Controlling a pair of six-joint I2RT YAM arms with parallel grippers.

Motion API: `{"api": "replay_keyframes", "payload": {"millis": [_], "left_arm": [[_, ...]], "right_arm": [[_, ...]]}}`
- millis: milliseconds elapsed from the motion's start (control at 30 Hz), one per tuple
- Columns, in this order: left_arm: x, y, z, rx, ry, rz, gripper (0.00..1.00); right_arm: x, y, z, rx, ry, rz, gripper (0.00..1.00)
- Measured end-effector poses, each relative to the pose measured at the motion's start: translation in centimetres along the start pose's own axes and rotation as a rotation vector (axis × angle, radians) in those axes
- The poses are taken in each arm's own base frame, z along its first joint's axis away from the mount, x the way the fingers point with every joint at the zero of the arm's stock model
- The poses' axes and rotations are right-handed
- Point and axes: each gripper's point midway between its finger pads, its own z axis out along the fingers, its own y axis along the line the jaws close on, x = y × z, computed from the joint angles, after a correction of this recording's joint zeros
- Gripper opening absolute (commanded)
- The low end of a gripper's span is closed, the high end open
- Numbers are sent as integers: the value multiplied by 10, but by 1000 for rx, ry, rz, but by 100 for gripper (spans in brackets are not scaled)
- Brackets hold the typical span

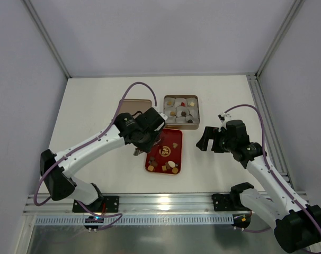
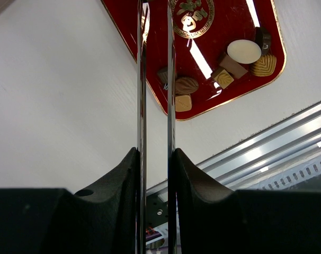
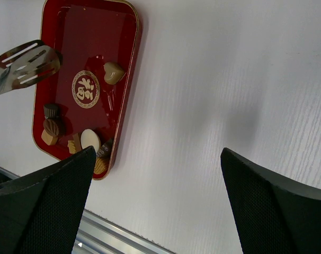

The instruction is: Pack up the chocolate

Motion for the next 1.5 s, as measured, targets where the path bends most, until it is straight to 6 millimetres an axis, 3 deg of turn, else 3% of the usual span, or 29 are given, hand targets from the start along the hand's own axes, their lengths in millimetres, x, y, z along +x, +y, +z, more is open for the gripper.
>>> {"api": "replay_keyframes", "payload": {"millis": [167, 433, 1133, 1500], "left_arm": [[-14, 1, -11, -4, -44, -7, 24], [-55, -4, -23, 7, -130, -22, 24], [-171, -14, 44, 43, -245, -67, 23], [-195, -34, 86, 115, -260, -60, 22]], "right_arm": [[0, 0, 0, 0, 0, 0, 100], [0, 0, 0, 0, 0, 0, 100], [-38, 1, -12, 56, -109, -5, 100], [-44, -7, -11, 102, -122, 4, 100]]}}
